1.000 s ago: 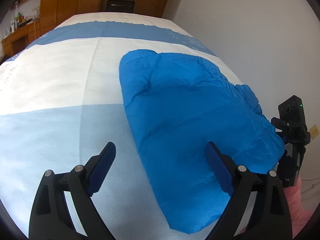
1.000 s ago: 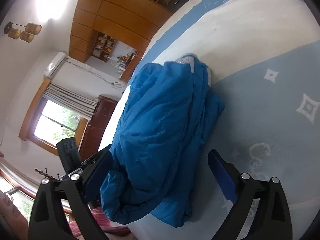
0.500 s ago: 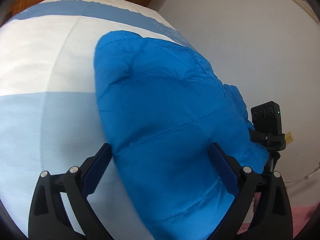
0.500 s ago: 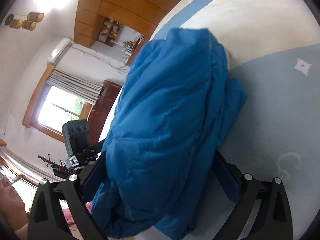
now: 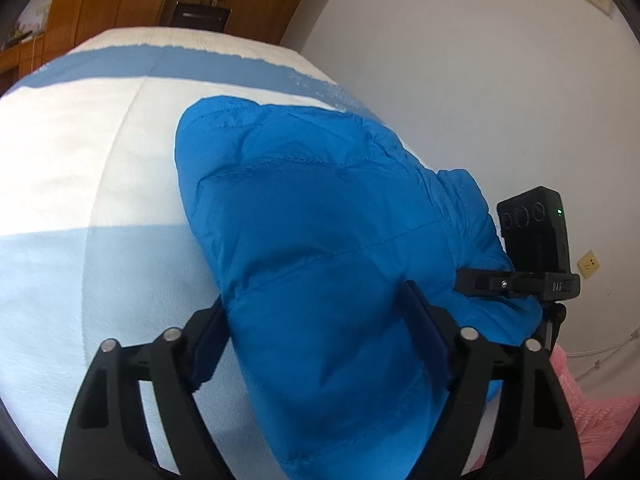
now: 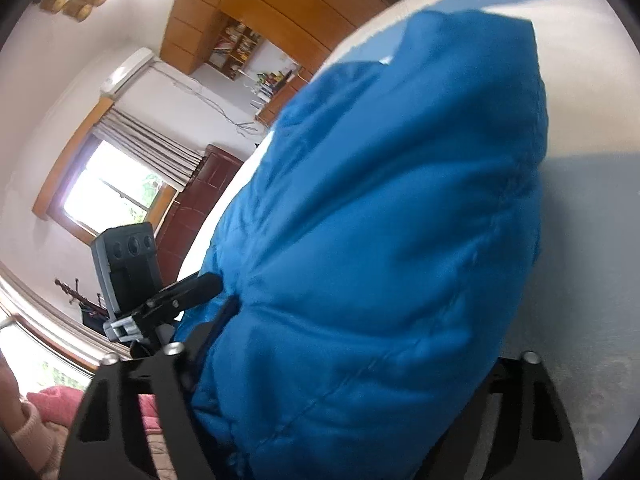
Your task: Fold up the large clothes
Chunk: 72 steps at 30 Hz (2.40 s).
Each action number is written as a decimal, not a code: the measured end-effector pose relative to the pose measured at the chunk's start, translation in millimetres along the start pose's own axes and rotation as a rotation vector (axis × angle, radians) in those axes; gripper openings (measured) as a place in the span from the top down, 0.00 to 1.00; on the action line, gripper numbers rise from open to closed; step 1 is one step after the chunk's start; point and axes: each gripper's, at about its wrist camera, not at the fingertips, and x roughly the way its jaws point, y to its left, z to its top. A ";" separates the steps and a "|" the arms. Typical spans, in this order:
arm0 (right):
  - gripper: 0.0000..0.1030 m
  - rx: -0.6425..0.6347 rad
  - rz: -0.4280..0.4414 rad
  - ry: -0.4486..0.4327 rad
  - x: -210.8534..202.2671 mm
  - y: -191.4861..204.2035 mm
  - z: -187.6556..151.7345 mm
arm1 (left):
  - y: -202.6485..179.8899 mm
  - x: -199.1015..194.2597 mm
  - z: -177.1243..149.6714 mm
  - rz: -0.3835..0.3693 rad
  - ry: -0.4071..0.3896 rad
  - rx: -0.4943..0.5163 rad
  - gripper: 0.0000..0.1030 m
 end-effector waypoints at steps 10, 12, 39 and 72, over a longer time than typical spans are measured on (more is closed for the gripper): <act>0.40 -0.144 -0.036 -0.032 -1.4 38.9 27.1 | -12.8 -22.9 19.3 0.023 -0.090 0.052 0.32; 0.40 -0.184 -0.048 -0.039 1.3 49.1 38.9 | -10.6 -28.1 29.1 0.042 -0.111 0.067 0.32; 0.39 -0.196 -0.029 0.076 153.9 -11.8 218.1 | 142.2 40.1 169.9 0.220 -0.168 -0.089 0.32; 0.19 -0.117 -0.269 0.030 91.7 -18.7 163.3 | 138.3 25.2 135.6 0.388 -0.091 -0.135 0.19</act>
